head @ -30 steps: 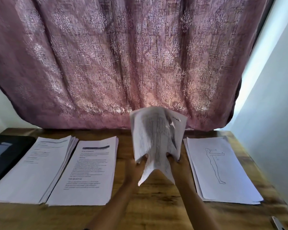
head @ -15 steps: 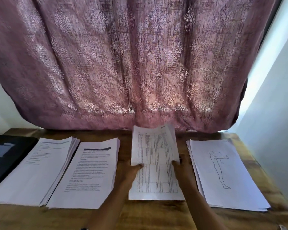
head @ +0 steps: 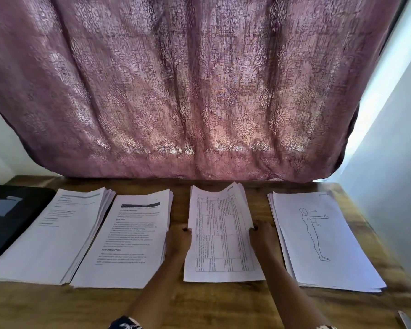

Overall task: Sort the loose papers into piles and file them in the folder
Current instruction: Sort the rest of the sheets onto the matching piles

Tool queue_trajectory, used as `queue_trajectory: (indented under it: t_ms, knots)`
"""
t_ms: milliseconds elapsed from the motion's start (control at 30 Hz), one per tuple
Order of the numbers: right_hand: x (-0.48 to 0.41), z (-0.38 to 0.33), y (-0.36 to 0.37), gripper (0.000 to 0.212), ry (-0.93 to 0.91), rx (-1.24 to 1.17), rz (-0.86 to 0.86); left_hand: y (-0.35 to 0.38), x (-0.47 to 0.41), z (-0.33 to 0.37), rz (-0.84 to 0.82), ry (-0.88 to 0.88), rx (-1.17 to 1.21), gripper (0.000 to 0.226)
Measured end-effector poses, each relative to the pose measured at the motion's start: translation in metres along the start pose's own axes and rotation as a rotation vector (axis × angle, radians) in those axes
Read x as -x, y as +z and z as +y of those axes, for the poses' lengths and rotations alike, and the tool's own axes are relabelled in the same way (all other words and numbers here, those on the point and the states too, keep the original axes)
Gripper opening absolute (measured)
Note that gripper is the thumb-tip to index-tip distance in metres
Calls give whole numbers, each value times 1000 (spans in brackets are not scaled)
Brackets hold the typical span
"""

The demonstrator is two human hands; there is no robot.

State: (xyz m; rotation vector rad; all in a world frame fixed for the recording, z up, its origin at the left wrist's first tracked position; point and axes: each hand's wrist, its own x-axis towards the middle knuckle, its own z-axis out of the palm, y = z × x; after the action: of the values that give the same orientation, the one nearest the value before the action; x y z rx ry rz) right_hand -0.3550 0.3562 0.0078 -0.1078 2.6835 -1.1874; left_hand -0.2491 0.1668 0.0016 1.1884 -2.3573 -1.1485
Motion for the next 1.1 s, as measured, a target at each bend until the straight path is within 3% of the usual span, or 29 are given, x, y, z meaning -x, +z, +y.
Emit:
queue_trajectory:
  t_ms: [100,233,300,400,533,700,933,1100]
  knots:
    - [10,6,2,13,10,42,6,-2,4,-4,10,46,-60,17]
    - [23,5,1,36,-56,200,13,-5,17,-2,43,110,-205,12]
    - [28,0,0,49,-78,293,42,-3,23,1,71,149,-346,24]
    - [28,-5,8,53,-302,355,63,9,27,3,-8,284,-526,68]
    - [19,-13,28,47,-640,498,-163,27,34,-4,-115,470,-629,72]
    - [-34,-20,42,62,-563,621,-359,40,33,-26,-182,461,-687,67]
    - [-84,-10,44,80,-357,739,-187,40,34,-27,-176,478,-681,66]
    - [-34,-7,36,75,-344,667,-115,34,38,-16,-214,441,-691,66]
